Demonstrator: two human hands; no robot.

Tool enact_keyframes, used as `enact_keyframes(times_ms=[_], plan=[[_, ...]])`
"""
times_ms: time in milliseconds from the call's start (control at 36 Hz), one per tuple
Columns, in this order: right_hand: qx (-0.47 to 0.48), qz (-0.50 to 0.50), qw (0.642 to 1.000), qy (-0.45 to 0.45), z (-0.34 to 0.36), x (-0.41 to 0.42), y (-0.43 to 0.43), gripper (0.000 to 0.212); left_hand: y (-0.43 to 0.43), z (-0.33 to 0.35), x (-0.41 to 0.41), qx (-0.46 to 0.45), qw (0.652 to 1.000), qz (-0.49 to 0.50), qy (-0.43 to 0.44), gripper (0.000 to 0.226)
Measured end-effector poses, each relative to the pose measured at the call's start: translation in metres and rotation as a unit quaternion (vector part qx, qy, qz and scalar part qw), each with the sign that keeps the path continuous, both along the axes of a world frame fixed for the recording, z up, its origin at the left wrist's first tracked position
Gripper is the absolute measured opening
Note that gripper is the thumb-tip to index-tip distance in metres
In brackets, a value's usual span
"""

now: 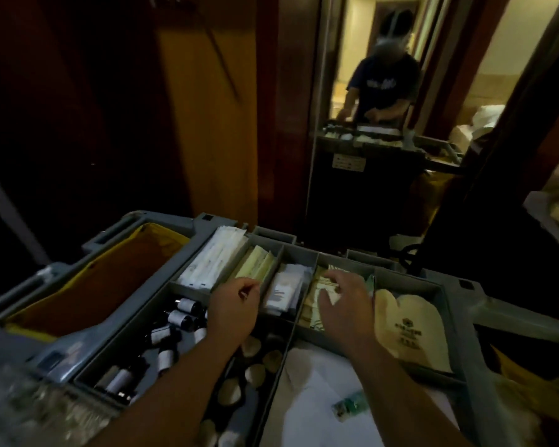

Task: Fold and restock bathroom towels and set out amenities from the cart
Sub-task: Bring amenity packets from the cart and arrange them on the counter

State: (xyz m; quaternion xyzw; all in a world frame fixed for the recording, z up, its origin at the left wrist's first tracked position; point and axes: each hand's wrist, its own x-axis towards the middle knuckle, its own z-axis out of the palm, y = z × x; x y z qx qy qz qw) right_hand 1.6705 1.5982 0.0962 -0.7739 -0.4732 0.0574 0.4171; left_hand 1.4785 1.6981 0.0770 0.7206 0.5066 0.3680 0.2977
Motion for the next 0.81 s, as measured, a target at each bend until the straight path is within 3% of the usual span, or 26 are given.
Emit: enact_keyframes(times_ms=[222, 333, 500, 667, 806], plan=[[0.100, 0.220, 0.970, 0.027, 0.058, -0.102, 0.016, 0.048, -0.067, 0.064, -0.078, 0.134, 0.983, 0.126, 0.008, 0.031], [0.135, 0.339, 0.930, 0.050, 0.082, -0.173, 0.005, 0.052, -0.113, 0.102, -0.139, 0.183, 0.958, 0.221, 0.006, 0.048], [0.222, 0.471, 0.850, 0.079, 0.110, -0.293, -0.032, 0.049, -0.204, 0.144, -0.233, 0.260, 0.908, 0.325, 0.044, 0.036], [0.305, 0.592, 0.741, 0.081, 0.137, -0.420, -0.110, 0.033, -0.312, 0.166, -0.322, 0.324, 0.837, 0.434, 0.079, 0.012], [0.365, 0.660, 0.646, 0.122, 0.152, -0.530, -0.187, 0.026, -0.396, 0.176, -0.402, 0.364, 0.732, 0.568, 0.096, 0.008]])
